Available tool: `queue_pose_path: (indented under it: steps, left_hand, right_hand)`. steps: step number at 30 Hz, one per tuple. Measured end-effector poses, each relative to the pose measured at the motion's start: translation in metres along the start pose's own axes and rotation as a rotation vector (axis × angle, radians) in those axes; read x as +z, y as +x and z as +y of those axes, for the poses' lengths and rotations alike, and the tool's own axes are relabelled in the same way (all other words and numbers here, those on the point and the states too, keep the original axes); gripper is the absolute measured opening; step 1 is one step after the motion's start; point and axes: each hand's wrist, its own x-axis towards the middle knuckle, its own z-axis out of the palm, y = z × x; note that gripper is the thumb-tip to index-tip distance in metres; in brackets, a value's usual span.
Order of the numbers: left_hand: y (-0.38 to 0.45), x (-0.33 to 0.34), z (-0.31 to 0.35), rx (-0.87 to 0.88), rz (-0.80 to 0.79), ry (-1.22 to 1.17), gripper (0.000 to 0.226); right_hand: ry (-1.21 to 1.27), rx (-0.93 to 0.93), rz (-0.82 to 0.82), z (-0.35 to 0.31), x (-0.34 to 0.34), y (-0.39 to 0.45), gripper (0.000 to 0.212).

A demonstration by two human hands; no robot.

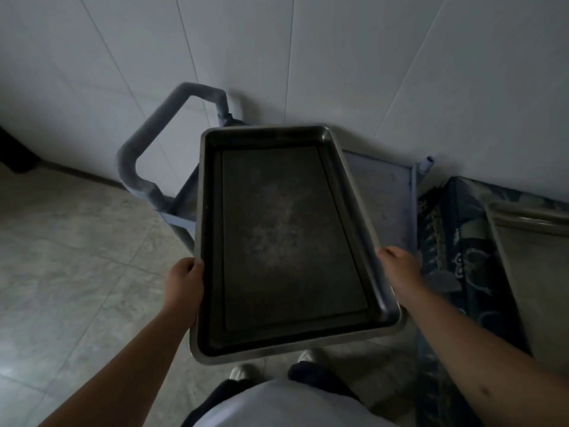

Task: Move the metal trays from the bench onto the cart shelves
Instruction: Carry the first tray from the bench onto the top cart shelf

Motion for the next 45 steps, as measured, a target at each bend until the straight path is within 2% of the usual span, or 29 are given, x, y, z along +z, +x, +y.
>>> queue_pose_path:
  steps: [11, 16, 20, 24, 28, 30, 32, 33, 34, 36, 38, 40, 42, 45]
  left_hand:
    - [0.007, 0.027, 0.003, -0.078, 0.018, -0.11, 0.022]
    - [0.002, 0.029, -0.003, -0.143, -0.018, -0.221, 0.02]
    - [0.0, 0.027, -0.007, -0.192, -0.124, -0.355, 0.022]
    - [-0.004, 0.02, -0.008, -0.211, -0.276, -0.467, 0.017]
    - [-0.009, 0.023, -0.007, -0.211, -0.385, -0.466, 0.016]
    - [-0.008, 0.023, -0.008, -0.221, -0.392, -0.444, 0.016]
    - [-0.005, 0.021, -0.011, -0.22, -0.419, -0.428, 0.015]
    - [-0.001, 0.02, -0.012, -0.214, -0.437, -0.419, 0.015]
    - [0.004, 0.019, -0.014, -0.206, -0.453, -0.414, 0.014]
    - [0.018, 0.015, -0.015, -0.183, -0.454, -0.415, 0.015]
    - [0.035, 0.012, -0.012, -0.154, -0.415, -0.446, 0.018]
    - [0.053, 0.011, -0.006, -0.15, -0.377, -0.469, 0.019]
    - [0.068, 0.014, -0.005, -0.169, -0.358, -0.465, 0.019]
    - [0.077, 0.015, -0.009, -0.192, -0.376, -0.485, 0.02]
  right_hand:
    - [-0.047, -0.057, -0.078, -0.006, -0.002, 0.046, 0.029]
    - [-0.086, -0.053, -0.135, -0.019, -0.003, 0.067, 0.017]
    - [-0.152, -0.116, -0.164, -0.028, -0.002, 0.089, 0.017]
    - [-0.212, -0.178, -0.152, -0.039, -0.001, 0.106, 0.027]
    - [-0.356, -0.199, -0.145, -0.05, -0.008, 0.103, 0.036]
    - [-0.428, -0.242, -0.059, -0.052, -0.013, 0.082, 0.029]
    - [-0.389, -0.269, 0.071, -0.042, -0.014, 0.044, 0.018]
    - [-0.346, -0.267, 0.151, -0.034, -0.012, 0.019, 0.023]
    - [-0.294, -0.239, 0.245, -0.023, -0.008, -0.008, 0.039]
    - [-0.174, -0.099, 0.376, 0.003, 0.002, -0.061, 0.063]
    - [-0.008, 0.14, 0.256, 0.025, 0.012, -0.105, 0.06]
    - [0.214, 0.345, 0.033, 0.032, 0.026, -0.133, 0.034]
    - [0.292, 0.348, -0.082, 0.038, 0.039, -0.138, 0.02]
    - [0.294, 0.226, -0.13, 0.036, 0.049, -0.127, 0.015]
